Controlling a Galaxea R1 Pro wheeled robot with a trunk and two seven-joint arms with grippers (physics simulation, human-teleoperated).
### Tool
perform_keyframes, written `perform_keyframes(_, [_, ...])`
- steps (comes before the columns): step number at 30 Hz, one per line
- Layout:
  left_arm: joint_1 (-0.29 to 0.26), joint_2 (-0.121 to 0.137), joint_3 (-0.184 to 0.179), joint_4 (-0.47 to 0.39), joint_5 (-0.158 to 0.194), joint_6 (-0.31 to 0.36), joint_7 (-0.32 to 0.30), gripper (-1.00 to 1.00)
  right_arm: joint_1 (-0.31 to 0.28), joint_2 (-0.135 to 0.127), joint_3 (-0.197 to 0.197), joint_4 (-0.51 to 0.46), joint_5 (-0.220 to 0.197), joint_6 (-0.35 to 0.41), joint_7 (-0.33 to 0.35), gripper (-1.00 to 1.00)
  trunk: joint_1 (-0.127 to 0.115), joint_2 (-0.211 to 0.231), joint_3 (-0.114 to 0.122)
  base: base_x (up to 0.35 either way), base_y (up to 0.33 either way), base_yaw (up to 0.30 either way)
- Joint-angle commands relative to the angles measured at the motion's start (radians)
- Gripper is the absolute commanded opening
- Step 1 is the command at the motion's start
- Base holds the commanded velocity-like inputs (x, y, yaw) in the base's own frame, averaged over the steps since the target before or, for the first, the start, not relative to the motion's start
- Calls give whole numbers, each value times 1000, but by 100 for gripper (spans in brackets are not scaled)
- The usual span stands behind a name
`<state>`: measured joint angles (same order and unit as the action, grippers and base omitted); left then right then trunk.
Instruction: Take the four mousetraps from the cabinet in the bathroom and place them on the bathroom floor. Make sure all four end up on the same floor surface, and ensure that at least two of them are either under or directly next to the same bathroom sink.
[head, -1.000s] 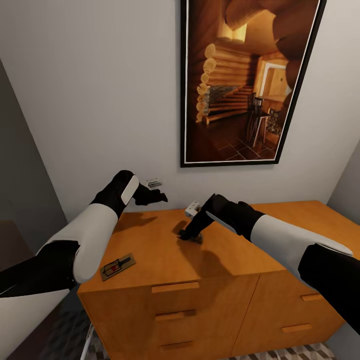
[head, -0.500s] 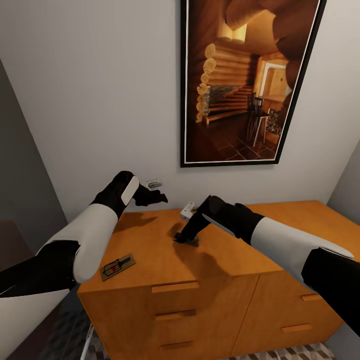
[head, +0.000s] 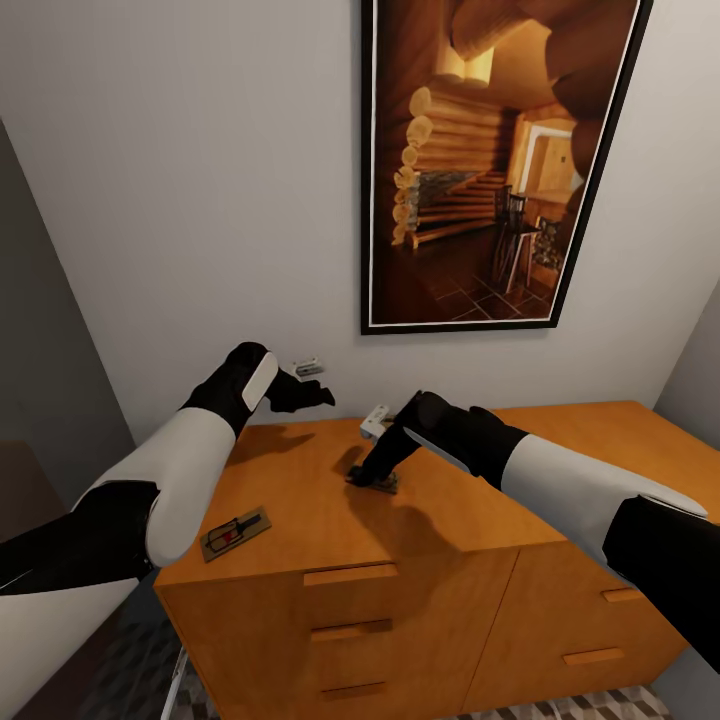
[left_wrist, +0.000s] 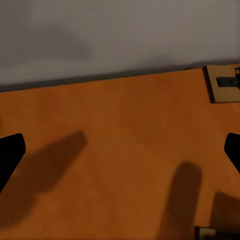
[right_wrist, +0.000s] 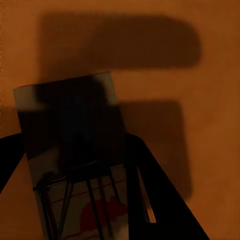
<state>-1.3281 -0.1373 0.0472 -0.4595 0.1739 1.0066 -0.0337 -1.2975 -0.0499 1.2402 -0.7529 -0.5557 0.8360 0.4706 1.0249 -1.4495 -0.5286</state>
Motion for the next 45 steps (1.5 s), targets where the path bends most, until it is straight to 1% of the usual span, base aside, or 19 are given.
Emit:
perform_keyframes(1, [0, -1, 5, -1, -4, 4, -3, 100, 30, -1, 5, -2, -24, 11, 5, -100, 0, 0, -1, 0, 0, 0])
perform_keyframes(12, [1, -1, 5, -2, -4, 3, -4, 100, 25, -2, 5, -2, -24, 11, 5, -100, 0, 0, -1, 0, 0, 0])
perform_keyframes(24, [1, -1, 5, -2, -4, 3, -5, 100, 5, -4, 1, -3, -25, 11, 6, -100, 0, 0, -1, 0, 0, 0])
perform_keyframes(25, [1, -1, 5, -2, -4, 3, -5, 100, 5, -5, -7, -3, -25, 11, 6, -100, 0, 0, -1, 0, 0, 0])
perform_keyframes(27, [1, -1, 5, -2, -4, 3, -5, 100, 5, -5, -41, -12, -25, 13, 5, -100, 0, 0, -1, 0, 0, 0])
perform_keyframes(29, [1, -1, 5, -2, -4, 3, -5, 100, 5, -6, -60, -19, -25, 15, 6, -100, 0, 0, -1, 0, 0, 0])
perform_keyframes(30, [1, -1, 5, -2, -4, 3, -5, 100, 4, -7, -75, -26, -24, 23, 5, -100, 0, 0, -1, 0, 0, 0])
perform_keyframes(32, [1, -1, 5, -2, -4, 3, -5, 100, 4, -8, -91, -40, -24, 45, 5, -100, 0, 0, -1, 0, 0, 0])
perform_keyframes(34, [1, -1, 5, -2, -4, 3, -5, 100, 4, -9, -96, -47, -24, 55, 5, -100, 0, 0, -1, 0, 0, 0])
perform_keyframes(40, [1, -1, 5, -2, -4, 3, -5, 100, 4, -30, -104, -95, -25, 79, 5, -100, 0, 0, -1, 0, 0, 0])
perform_keyframes(45, [1, -1, 5, -2, -4, 3, -5, 100, 4, -38, -106, -119, -26, 101, 6, -100, 0, 0, -1, 0, 0, 0])
